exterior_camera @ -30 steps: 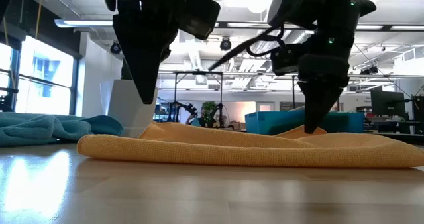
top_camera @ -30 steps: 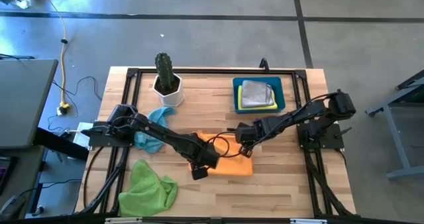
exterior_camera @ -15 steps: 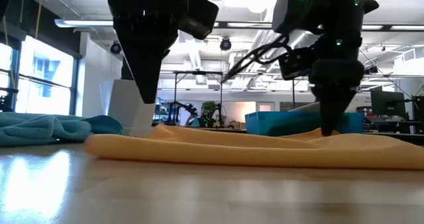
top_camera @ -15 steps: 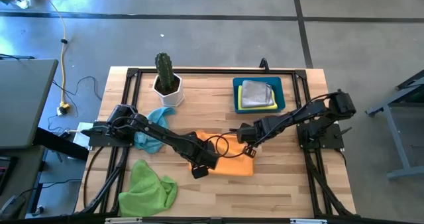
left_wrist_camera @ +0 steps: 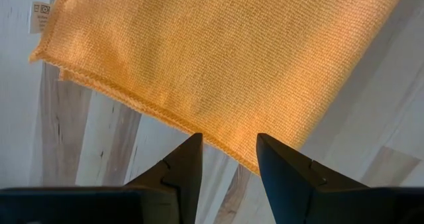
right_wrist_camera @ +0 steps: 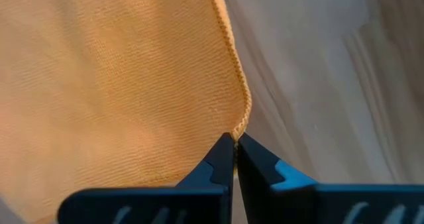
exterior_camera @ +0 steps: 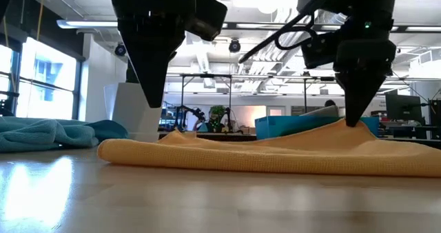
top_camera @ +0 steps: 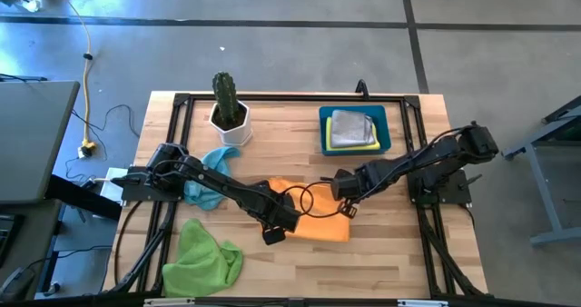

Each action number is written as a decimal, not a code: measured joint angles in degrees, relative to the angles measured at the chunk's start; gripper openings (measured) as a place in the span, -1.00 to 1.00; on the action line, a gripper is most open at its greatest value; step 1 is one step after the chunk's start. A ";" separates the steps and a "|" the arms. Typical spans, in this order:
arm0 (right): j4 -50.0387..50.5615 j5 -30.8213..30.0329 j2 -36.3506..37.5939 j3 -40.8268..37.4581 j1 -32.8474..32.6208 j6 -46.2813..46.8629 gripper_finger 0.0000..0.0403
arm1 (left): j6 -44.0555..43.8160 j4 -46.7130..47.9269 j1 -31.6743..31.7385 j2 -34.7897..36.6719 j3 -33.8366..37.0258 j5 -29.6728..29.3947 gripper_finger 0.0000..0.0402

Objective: Fold microfiber towels
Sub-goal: Fold the orange microfiber cloth

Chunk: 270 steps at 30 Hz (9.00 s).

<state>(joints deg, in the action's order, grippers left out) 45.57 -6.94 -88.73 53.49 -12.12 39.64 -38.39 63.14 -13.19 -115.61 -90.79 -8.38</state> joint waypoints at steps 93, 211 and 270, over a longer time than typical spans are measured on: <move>-47.92 -1.57 -13.65 0.00 -18.11 -20.78 -0.36 | -22.66 -9.78 -20.04 1.57 -3.53 -0.35 -0.35; -49.86 -21.42 -10.42 0.00 -25.05 -16.48 -0.36 | 4.51 -31.53 -9.46 -2.21 -3.44 -15.16 -1.00; -40.62 10.43 -8.43 3.53 -21.30 -27.94 -1.00 | -29.55 -28.62 -21.59 -0.31 -3.49 -15.98 -1.00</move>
<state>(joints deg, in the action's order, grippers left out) 4.95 3.48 -97.16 57.03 -33.42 11.70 -67.94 34.53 -34.78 -115.92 -94.28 -24.36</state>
